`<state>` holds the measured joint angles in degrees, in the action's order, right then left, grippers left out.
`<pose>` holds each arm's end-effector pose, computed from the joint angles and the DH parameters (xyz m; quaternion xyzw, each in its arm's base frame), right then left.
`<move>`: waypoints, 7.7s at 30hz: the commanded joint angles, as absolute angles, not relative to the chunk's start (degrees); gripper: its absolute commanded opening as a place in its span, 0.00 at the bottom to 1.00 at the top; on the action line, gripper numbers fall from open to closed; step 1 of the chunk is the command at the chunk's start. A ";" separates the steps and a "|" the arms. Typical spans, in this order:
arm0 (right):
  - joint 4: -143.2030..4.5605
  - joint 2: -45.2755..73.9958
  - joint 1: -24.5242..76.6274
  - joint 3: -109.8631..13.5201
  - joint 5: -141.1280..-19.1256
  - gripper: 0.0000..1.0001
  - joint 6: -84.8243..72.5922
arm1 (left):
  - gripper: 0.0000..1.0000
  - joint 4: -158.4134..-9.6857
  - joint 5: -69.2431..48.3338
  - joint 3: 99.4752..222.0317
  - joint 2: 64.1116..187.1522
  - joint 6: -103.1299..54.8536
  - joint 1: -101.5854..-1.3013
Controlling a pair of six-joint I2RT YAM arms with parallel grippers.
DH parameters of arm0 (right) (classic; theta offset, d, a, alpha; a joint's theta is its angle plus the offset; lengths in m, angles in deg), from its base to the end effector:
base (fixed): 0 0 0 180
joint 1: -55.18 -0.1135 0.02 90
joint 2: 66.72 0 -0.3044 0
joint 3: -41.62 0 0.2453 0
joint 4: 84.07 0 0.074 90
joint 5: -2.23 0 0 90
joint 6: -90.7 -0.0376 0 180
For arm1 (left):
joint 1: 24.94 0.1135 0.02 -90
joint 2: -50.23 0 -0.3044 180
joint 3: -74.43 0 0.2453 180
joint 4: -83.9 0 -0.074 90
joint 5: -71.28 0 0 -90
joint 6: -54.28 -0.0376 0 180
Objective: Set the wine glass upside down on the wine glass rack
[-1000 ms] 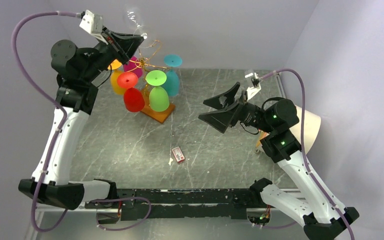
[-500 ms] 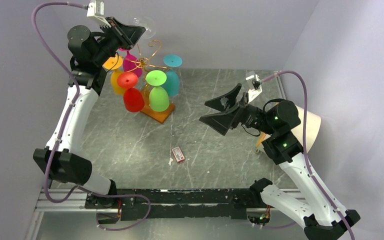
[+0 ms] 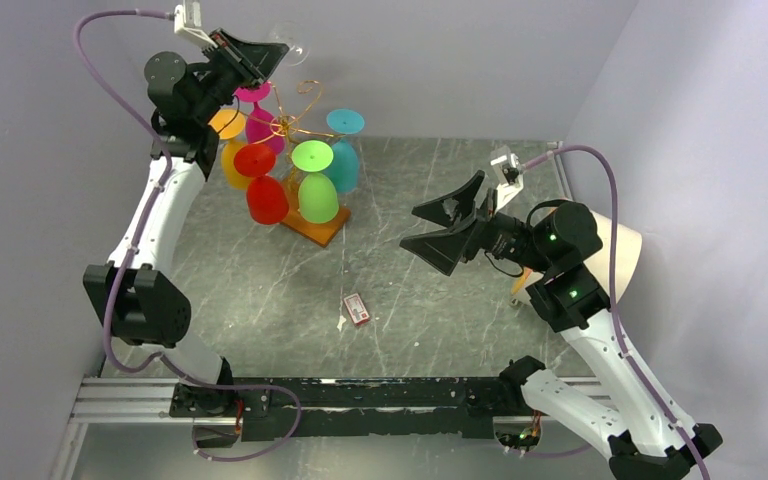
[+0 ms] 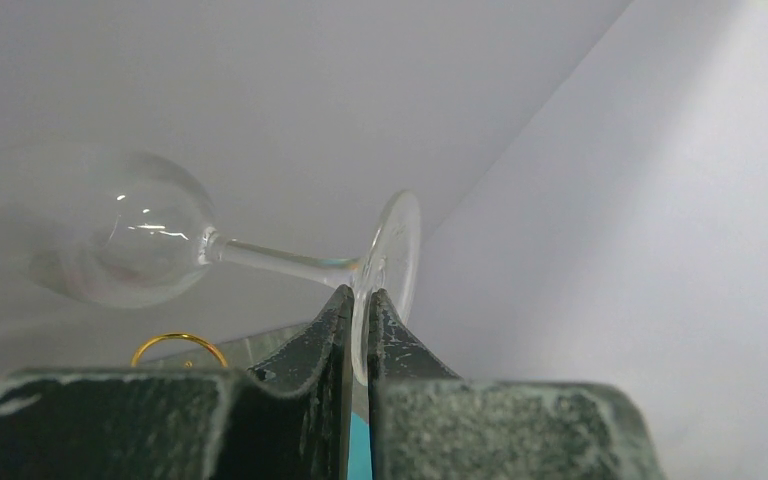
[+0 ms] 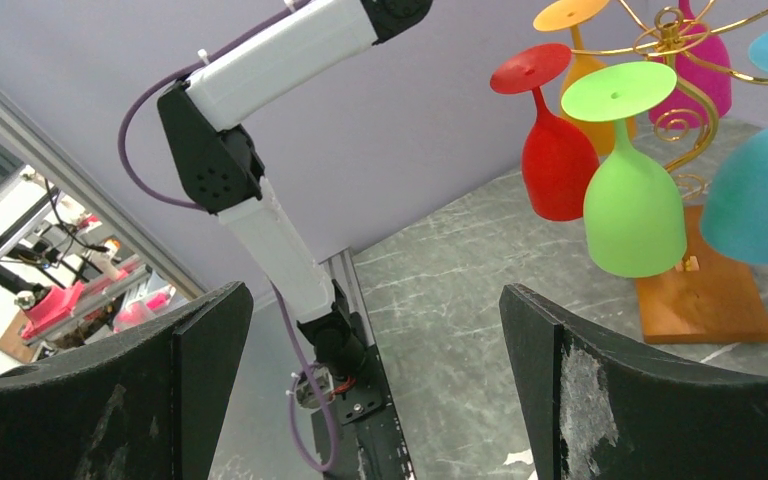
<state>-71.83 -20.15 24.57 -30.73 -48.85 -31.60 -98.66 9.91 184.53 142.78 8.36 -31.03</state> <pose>0.1016 0.0875 0.4654 -0.2531 0.5873 0.5624 0.5242 0.3639 -0.0569 0.5284 0.0110 0.5908 -0.4650 0.6593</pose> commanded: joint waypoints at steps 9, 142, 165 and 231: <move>-69.92 -20.91 24.42 -33.09 -50.12 1.00 -29.03 | 0.07 -103.79 6.65 181.48 144.74 14.34 -30.67; -69.91 -21.87 24.45 -31.16 -51.05 1.00 -26.65 | 0.07 -110.57 -0.49 174.49 144.76 21.65 -35.43; -70.02 -21.07 24.41 -30.35 -52.61 1.00 -27.46 | 0.07 -105.17 -6.73 178.11 147.36 26.52 -35.39; -72.99 -21.22 24.44 -30.31 -52.08 1.00 -30.07 | 0.37 -90.69 -22.16 180.76 143.44 25.58 -34.79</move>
<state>-70.98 -20.61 24.57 -30.58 -52.41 -29.52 -88.91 -18.79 180.72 147.70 28.12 -34.90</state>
